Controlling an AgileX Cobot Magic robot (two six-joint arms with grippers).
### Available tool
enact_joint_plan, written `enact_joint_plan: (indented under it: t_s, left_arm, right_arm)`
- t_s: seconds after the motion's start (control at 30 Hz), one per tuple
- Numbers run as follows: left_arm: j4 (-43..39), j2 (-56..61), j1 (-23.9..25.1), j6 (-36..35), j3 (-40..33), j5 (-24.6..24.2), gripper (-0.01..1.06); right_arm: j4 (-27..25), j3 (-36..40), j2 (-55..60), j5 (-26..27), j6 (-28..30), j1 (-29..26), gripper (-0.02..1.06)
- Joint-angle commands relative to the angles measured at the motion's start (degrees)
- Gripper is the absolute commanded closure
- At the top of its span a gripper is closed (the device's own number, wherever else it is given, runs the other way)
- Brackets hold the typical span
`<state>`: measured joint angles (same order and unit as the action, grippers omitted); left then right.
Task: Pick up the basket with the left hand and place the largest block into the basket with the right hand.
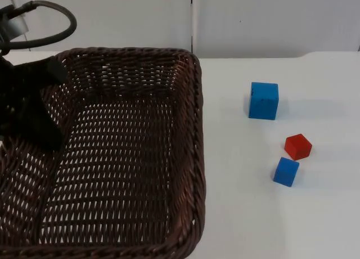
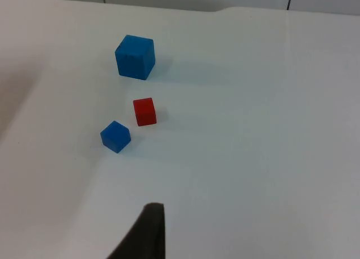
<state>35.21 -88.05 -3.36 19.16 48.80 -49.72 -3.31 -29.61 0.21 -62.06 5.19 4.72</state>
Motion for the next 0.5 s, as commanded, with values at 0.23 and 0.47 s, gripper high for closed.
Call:
enact_joint_plan:
  t_s: [0.23,0.47]
  left_arm:
    - [1.4,0.9,0.1,0.3,0.0,-1.0,1.05]
    - [1.5,0.9,0.1,0.3,0.0,-0.7,1.05]
  right_arm:
    - [0.2,0.0,-0.2,0.2,0.0,-0.4,-0.01]
    - [0.2,0.0,-0.2,0.2,0.0,-0.3,-0.01]
